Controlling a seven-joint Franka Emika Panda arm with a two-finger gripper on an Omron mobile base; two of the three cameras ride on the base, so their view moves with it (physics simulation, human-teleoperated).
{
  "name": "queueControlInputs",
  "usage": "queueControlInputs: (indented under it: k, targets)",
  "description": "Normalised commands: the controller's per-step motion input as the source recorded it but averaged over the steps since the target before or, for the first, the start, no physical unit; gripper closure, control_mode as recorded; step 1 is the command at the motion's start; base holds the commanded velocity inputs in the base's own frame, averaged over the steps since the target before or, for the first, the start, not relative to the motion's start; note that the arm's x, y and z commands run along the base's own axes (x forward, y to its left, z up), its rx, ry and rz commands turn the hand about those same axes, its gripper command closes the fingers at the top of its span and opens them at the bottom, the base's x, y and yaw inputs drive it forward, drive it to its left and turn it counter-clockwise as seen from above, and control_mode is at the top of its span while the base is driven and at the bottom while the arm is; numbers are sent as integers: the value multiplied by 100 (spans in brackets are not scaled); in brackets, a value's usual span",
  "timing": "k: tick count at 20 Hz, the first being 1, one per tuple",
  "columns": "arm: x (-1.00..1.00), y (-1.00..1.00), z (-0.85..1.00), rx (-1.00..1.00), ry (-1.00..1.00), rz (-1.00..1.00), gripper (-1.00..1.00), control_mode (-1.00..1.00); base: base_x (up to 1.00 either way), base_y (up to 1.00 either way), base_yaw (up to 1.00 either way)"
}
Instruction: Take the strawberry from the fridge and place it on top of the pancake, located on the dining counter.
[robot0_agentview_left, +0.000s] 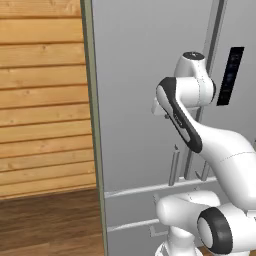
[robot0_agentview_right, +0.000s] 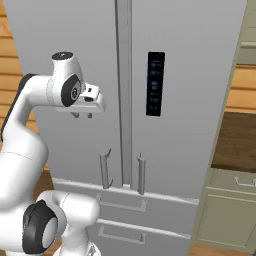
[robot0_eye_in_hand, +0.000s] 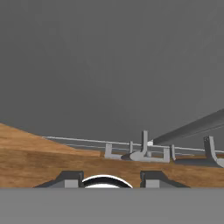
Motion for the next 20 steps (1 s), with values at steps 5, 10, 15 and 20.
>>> queueControlInputs:
  k: [5,10,15,20]
  targets:
    - [0,0,0,0,0,0,-100,100,-38,-1,0]
    - [0,0,0,0,0,0,-100,100,-76,-24,-2]
    - [0,0,0,0,0,0,-100,100,-20,-52,-1]
    - [0,0,0,0,0,0,-100,100,-1,-60,0]
